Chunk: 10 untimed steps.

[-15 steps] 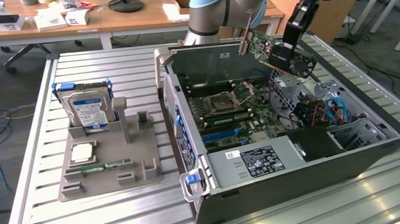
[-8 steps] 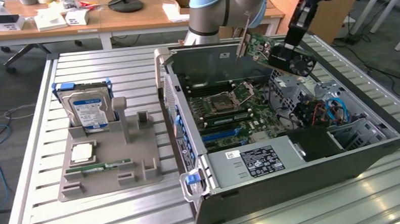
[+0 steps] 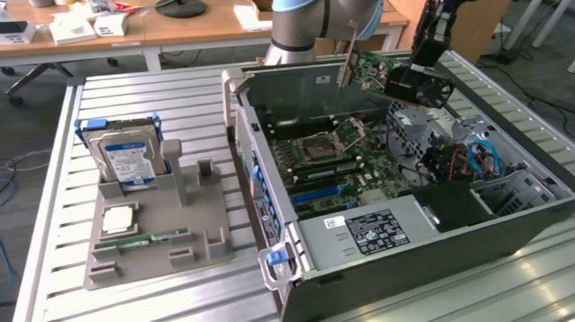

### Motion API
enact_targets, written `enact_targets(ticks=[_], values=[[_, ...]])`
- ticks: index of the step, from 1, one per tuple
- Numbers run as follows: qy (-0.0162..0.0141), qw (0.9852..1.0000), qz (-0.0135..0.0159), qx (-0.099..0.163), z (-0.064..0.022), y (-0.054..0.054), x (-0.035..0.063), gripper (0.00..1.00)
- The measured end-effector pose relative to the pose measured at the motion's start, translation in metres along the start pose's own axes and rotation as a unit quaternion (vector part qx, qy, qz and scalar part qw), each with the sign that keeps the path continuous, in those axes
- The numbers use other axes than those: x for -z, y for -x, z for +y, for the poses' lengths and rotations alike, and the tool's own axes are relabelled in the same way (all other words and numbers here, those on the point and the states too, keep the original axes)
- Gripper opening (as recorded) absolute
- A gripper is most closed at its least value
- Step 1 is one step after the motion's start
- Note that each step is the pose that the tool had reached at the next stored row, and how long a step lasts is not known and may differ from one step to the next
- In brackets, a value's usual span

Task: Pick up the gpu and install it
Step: 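Insert the gpu into the slot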

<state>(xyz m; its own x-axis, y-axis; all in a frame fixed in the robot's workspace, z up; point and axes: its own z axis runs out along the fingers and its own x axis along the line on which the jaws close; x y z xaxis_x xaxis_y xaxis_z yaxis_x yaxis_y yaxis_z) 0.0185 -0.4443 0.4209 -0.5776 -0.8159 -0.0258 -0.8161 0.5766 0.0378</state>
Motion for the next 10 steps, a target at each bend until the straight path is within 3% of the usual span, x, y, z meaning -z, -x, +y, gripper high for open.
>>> enact_targets(ticks=[5,10], values=[[0.0012,0.9990,0.0017,0.046,0.0000,0.0000,-0.0004,0.26],[0.0023,0.9959,0.0034,0.091,0.0000,0.0000,-0.0007,0.26]])
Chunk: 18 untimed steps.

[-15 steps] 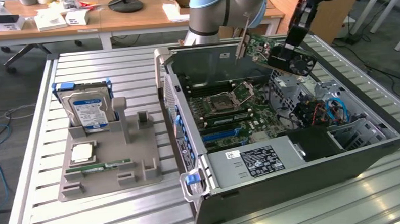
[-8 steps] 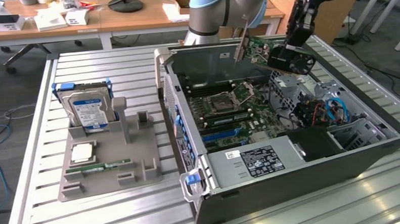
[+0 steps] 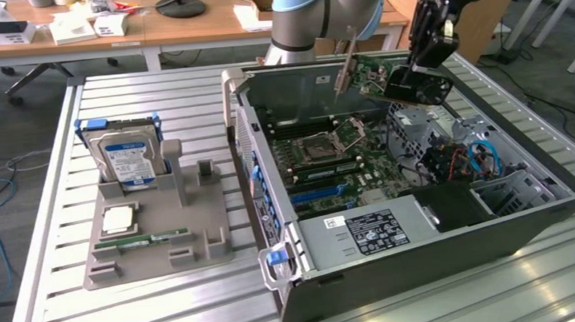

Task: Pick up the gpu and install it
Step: 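Insert the gpu into the slot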

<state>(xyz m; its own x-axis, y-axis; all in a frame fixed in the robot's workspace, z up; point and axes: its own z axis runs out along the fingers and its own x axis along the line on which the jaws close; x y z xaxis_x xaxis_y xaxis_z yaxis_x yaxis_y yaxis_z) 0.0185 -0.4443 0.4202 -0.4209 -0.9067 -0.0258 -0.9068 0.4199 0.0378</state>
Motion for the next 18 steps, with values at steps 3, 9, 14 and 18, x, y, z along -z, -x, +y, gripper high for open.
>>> enact_targets(ticks=[3,9,14,18], values=[[0.0007,0.9996,0.0010,0.028,0.0000,0.0000,-0.0003,0.26],[0.0021,0.9966,0.0031,0.082,0.0000,0.0000,-0.0007,0.26],[0.0031,0.9928,0.0046,0.120,0.0000,0.0001,-0.0011,0.26],[0.0033,0.9916,0.0048,0.129,0.0000,0.0002,-0.0019,0.26]])
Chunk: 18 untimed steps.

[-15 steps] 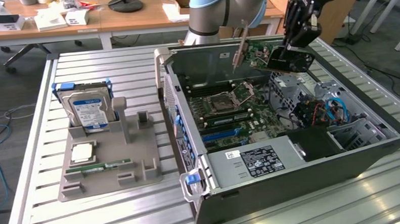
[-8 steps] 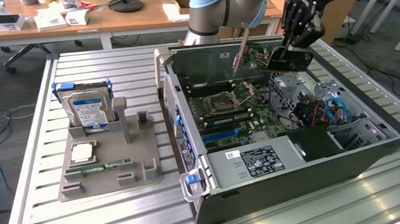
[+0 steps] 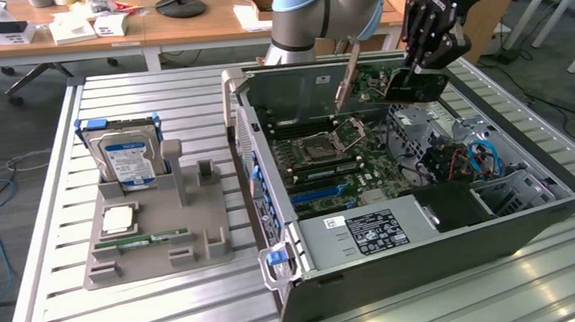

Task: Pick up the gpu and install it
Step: 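Insert the gpu into the slot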

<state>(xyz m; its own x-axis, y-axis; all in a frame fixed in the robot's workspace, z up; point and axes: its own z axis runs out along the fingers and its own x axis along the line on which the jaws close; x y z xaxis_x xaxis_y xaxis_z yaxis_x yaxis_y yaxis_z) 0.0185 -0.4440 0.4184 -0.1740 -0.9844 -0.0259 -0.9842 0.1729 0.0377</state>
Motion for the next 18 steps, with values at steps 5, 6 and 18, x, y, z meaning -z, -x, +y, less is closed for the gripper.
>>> enact_targets(ticks=[5,6,18], values=[[-0.0012,0.9999,0.0003,0.013,0.0005,0.000,-0.0024,0.26],[-0.0017,0.9999,0.0002,0.015,0.0010,0.000,-0.0029,0.26],[-0.0102,0.9996,-0.0007,0.027,0.0110,-0.001,-0.0098,0.26]])
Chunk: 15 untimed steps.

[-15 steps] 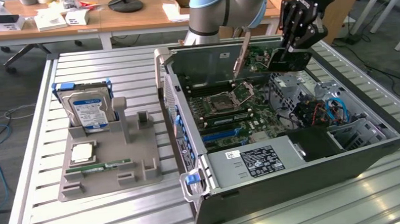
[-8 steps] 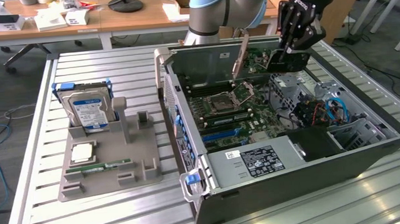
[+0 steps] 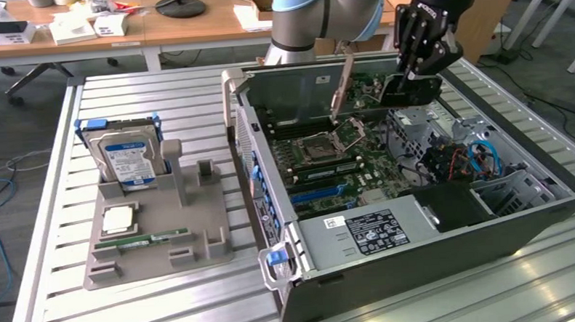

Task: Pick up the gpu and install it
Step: 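Insert the gpu into the slot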

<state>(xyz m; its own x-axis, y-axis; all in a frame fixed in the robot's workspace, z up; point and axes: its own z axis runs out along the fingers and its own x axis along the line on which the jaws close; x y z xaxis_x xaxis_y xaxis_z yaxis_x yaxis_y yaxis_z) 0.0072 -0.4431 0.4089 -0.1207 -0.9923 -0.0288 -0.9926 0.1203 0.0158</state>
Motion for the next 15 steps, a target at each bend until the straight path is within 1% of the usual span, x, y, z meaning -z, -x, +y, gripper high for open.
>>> enact_targets(ticks=[7,10,15], values=[[-0.0052,1.0000,-0.0006,0.008,0.0046,-0.001,-0.0070,0.26],[-0.0060,0.9999,-0.0007,0.011,0.0067,-0.001,-0.0105,0.26],[-0.0061,0.9999,-0.0006,0.012,0.0085,-0.001,-0.0148,0.26]])
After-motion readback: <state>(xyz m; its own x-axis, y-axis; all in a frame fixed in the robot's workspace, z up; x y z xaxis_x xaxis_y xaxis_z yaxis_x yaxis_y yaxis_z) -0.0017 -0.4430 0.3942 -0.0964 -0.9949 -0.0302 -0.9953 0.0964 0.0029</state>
